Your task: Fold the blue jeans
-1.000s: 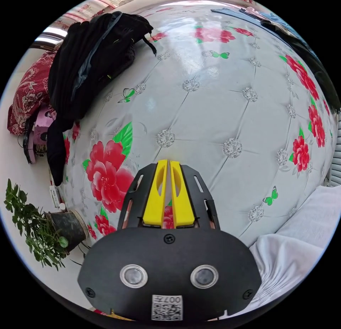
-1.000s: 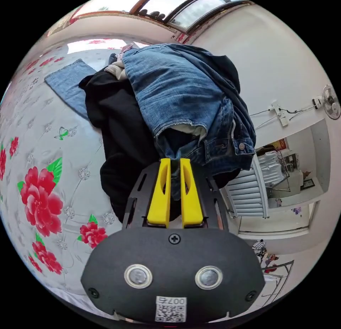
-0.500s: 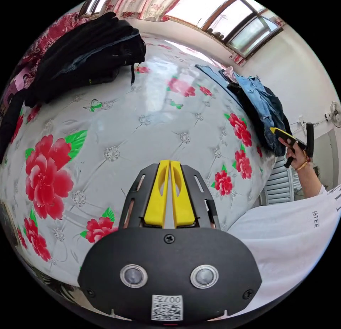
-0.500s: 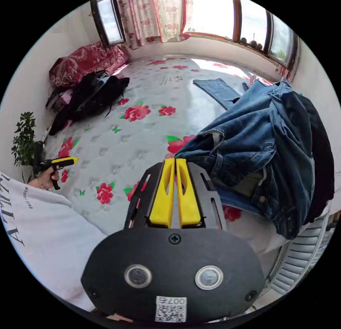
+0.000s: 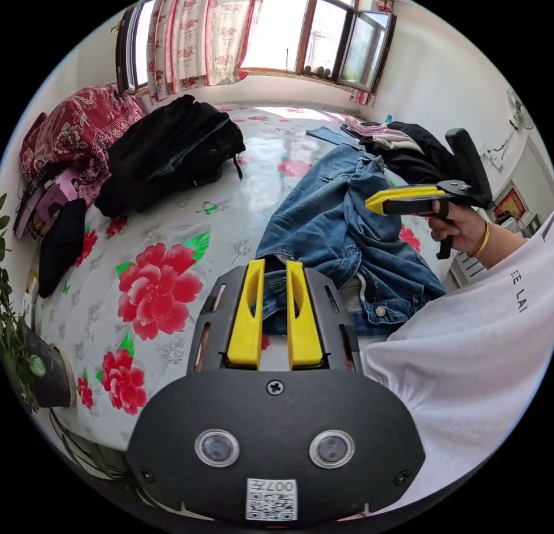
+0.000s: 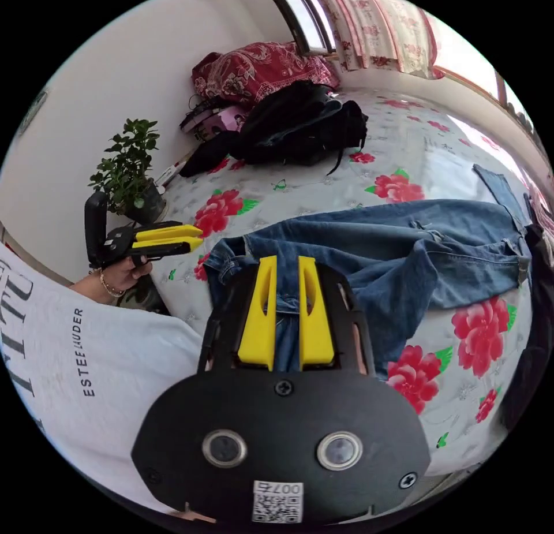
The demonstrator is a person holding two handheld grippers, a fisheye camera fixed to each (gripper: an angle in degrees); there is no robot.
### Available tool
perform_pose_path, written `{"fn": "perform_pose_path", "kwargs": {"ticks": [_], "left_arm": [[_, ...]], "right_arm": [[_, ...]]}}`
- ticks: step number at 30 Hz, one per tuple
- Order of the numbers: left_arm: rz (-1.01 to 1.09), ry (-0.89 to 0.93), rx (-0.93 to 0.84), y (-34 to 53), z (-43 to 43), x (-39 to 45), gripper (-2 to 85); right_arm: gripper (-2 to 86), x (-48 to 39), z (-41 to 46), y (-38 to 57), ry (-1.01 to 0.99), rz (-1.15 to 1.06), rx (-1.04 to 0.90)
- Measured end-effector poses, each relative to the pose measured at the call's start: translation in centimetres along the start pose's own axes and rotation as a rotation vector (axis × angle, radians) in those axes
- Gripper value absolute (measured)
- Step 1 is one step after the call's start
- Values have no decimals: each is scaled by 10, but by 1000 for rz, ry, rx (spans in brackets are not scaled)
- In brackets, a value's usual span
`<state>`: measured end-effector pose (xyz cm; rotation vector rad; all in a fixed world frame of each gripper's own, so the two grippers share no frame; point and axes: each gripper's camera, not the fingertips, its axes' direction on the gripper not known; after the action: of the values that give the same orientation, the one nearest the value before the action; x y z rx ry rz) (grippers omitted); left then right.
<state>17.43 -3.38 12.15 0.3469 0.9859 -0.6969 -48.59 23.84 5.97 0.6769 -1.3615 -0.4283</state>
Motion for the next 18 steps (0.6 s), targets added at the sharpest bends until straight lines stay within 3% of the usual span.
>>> {"fn": "perform_pose_path", "kwargs": {"ticks": [7,9,13,18], "left_arm": [[252,403,-171,-29,79,117,82],[294,317,-309,-32,114,147,62],[468,245,-309,-38,120,162,26],[348,-72,-363,-54,118,115,12]], "right_arm": [[76,75,-57,124,114,468,31],[78,73,-59,148,142,508,-11],[79,58,-52,178,134,561,-48],[72,22,-8,164,0,457,-110]]}}
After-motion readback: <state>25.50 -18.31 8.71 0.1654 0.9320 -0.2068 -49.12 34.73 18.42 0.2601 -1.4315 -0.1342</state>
